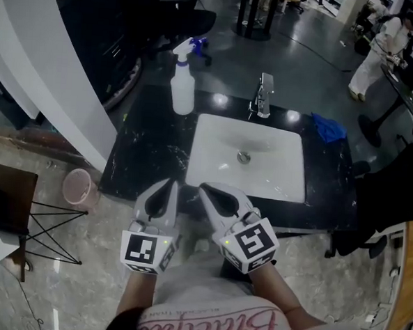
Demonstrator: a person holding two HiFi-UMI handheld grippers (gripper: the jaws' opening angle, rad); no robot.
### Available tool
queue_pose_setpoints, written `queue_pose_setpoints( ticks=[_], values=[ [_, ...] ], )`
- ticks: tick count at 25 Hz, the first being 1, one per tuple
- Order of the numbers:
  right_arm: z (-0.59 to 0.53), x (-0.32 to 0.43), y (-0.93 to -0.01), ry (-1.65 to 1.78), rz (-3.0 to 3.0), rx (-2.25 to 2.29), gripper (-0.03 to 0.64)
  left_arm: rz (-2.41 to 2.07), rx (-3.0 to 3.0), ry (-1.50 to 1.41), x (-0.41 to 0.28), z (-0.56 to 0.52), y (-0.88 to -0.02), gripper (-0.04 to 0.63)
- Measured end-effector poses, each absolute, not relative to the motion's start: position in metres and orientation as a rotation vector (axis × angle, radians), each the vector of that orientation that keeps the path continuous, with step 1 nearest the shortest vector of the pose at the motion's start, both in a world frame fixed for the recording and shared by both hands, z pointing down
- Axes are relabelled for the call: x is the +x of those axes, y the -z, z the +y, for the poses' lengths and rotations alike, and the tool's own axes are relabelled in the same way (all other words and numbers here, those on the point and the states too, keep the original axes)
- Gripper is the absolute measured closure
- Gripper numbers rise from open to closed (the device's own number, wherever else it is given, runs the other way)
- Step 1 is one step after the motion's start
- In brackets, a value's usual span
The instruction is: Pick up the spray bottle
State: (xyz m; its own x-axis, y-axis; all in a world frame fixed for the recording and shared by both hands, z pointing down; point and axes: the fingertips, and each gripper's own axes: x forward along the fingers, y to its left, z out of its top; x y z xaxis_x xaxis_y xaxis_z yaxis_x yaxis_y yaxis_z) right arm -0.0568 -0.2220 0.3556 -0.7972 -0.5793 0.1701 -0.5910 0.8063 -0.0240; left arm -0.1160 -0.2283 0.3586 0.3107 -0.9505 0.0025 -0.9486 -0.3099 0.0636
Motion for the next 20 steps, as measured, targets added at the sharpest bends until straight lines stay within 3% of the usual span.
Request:
queue_pose_setpoints(
  ticks=[20],
  values=[
    [-0.317, -0.069, -0.366, -0.196, -2.822, 0.916, 0.615, -1.845, 2.464, 0.080, -0.140, -0.344, -0.371, 0.596]
  ],
)
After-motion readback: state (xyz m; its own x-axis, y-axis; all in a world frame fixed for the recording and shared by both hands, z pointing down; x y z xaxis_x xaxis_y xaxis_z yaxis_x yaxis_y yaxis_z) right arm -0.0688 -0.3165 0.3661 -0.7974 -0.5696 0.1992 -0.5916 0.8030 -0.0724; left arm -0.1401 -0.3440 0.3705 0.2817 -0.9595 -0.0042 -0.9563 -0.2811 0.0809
